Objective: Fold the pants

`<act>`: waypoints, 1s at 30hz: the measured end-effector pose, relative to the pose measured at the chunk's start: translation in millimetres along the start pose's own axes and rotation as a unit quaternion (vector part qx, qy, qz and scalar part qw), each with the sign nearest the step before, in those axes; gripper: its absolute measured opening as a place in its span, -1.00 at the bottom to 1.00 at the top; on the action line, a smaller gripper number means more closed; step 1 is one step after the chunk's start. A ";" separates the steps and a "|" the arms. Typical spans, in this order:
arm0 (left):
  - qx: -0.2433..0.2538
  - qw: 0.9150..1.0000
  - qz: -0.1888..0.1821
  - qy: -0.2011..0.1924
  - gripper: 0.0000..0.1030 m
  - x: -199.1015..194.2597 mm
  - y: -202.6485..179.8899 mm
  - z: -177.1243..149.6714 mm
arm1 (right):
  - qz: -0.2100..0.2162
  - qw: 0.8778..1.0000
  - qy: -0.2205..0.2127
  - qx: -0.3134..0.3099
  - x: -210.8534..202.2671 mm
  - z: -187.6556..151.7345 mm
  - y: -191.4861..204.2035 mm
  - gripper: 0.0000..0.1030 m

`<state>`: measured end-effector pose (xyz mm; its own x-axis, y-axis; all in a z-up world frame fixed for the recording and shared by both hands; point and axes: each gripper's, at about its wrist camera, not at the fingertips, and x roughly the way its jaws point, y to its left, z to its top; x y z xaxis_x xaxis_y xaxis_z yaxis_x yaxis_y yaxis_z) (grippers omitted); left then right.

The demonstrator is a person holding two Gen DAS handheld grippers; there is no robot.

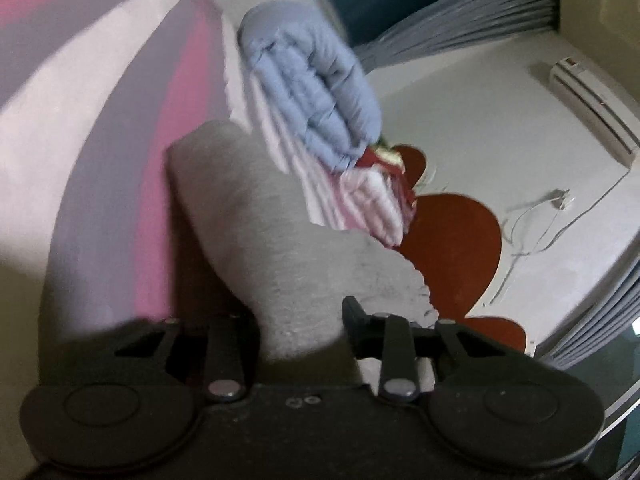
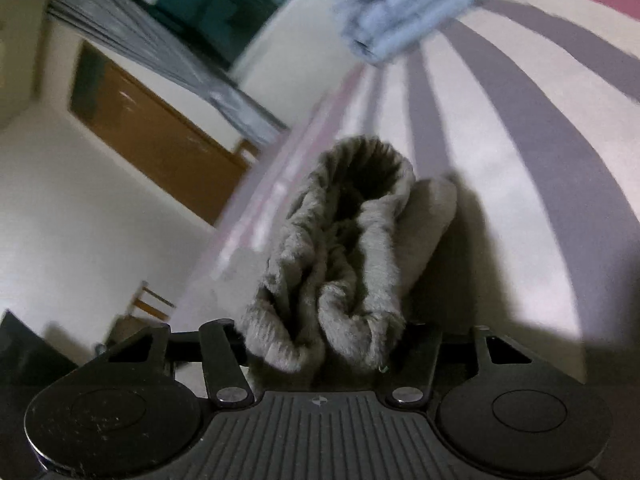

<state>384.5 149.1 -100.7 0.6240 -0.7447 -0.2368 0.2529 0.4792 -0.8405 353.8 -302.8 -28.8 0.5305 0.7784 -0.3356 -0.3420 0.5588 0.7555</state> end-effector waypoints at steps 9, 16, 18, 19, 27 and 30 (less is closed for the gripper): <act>0.073 0.988 0.132 -0.037 0.53 15.4 7.7 94.4 | -0.038 0.999 -0.006 -0.020 106.5 78.7 -3.7 0.33; 0.178 0.945 0.275 -0.003 0.65 34.8 15.8 53.2 | -0.152 0.988 0.018 -0.013 128.0 66.3 -32.7 0.48; 0.174 0.943 0.283 -0.018 0.64 29.7 12.4 49.3 | -0.161 0.986 0.025 -0.024 131.2 65.1 -28.5 0.48; 0.179 0.940 0.289 -0.026 0.60 27.8 7.8 49.4 | -0.157 0.987 0.014 -0.016 124.1 62.9 -26.4 0.48; 0.226 0.904 0.348 -0.099 0.87 -25.4 -40.5 -9.5 | -0.163 0.980 -0.057 -0.095 58.8 16.3 2.7 0.74; 0.230 0.897 0.360 -0.110 0.88 -50.1 -57.7 -48.3 | -0.187 0.966 -0.081 -0.159 25.5 -31.8 24.3 1.00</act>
<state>303.0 136.3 -63.9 0.8664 -0.0785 -0.4931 -0.0284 0.9782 -0.2057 334.3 -260.3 -36.9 0.7691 0.4639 -0.4397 -0.3103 0.8724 0.3777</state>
